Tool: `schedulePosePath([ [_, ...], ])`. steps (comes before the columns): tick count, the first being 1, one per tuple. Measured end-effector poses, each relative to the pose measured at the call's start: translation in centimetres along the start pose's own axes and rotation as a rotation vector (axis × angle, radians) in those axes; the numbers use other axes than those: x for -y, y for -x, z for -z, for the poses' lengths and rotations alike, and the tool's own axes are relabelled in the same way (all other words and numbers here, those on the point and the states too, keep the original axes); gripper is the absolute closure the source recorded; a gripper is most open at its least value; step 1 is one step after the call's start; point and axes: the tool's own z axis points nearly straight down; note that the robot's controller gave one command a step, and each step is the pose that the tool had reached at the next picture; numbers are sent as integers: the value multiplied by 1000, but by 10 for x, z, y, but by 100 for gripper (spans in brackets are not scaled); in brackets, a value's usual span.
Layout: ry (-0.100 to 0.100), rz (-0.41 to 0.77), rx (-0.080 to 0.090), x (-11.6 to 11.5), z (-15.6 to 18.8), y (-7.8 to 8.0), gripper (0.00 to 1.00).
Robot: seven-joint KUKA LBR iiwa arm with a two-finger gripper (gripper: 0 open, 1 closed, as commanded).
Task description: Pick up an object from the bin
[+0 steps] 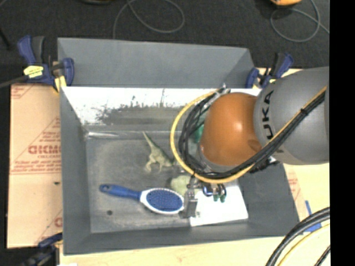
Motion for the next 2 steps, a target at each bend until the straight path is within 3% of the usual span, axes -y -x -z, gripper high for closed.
schedulePosePath([
  [1,0,-13,4,-1,-1,-1,0],
  [2,0,-93,3,-42,-26,-8,0],
])
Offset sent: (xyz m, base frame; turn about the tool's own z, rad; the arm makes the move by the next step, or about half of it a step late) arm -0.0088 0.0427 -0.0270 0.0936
